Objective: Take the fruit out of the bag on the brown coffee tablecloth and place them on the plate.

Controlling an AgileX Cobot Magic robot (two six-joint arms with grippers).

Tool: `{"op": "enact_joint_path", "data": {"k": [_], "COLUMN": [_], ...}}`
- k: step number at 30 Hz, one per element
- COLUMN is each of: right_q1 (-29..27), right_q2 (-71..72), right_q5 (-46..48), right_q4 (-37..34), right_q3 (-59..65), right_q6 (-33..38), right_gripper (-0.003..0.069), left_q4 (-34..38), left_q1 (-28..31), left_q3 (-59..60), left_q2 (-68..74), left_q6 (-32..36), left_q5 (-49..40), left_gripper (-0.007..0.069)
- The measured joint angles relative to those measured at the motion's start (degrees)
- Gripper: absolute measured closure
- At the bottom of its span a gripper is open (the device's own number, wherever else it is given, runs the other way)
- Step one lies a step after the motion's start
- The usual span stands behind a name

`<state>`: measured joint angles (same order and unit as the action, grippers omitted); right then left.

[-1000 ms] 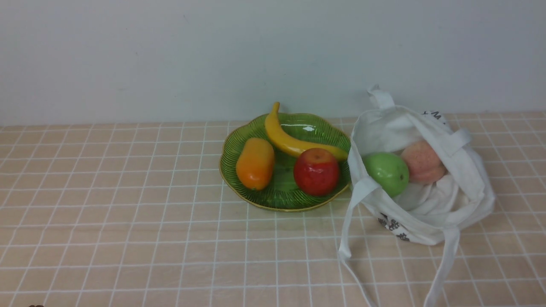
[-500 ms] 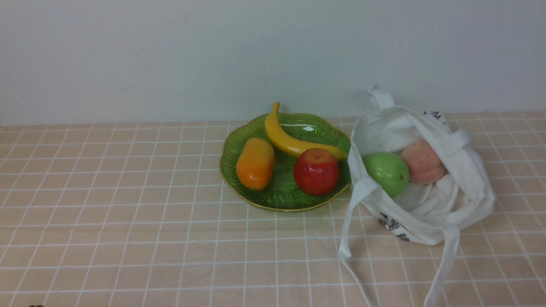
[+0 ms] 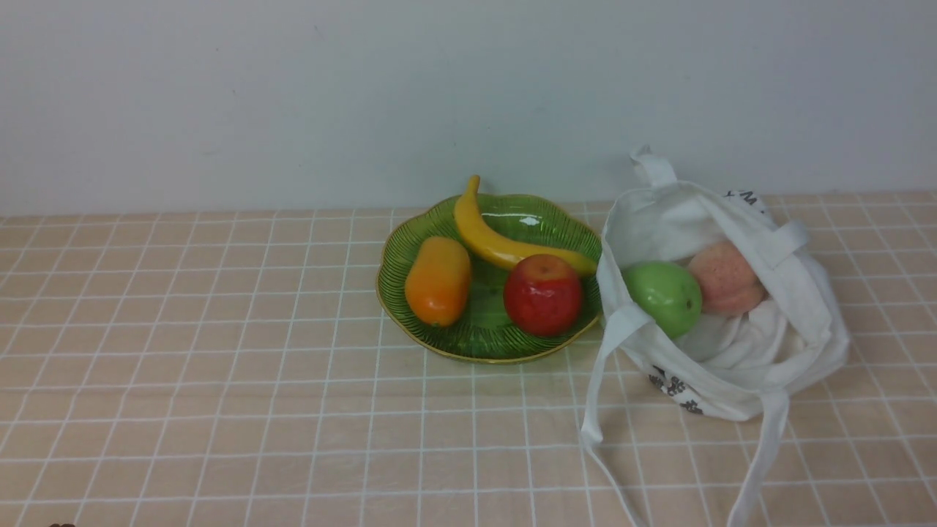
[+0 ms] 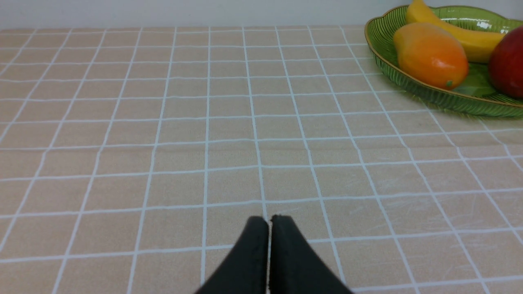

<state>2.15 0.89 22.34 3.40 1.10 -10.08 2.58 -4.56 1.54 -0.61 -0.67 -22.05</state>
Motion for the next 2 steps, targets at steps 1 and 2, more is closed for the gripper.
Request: {"op": "enact_joint_path", "data": {"k": [1, 2], "right_q1": [0.0, 0.0], "right_q2": [0.0, 0.0], "right_q5": [0.0, 0.0], "right_q4": [0.0, 0.0], "right_q3": [0.0, 0.0], "right_q6": [0.0, 0.0], "right_gripper": [0.0673, 0.0673], "left_q4": [0.0, 0.0], "left_q1": [0.0, 0.0], "left_q3": [0.0, 0.0], "left_q2": [0.0, 0.0], "left_q6": [0.0, 0.0], "left_q5": [0.0, 0.0], "left_gripper": [0.0633, 0.0633]}}
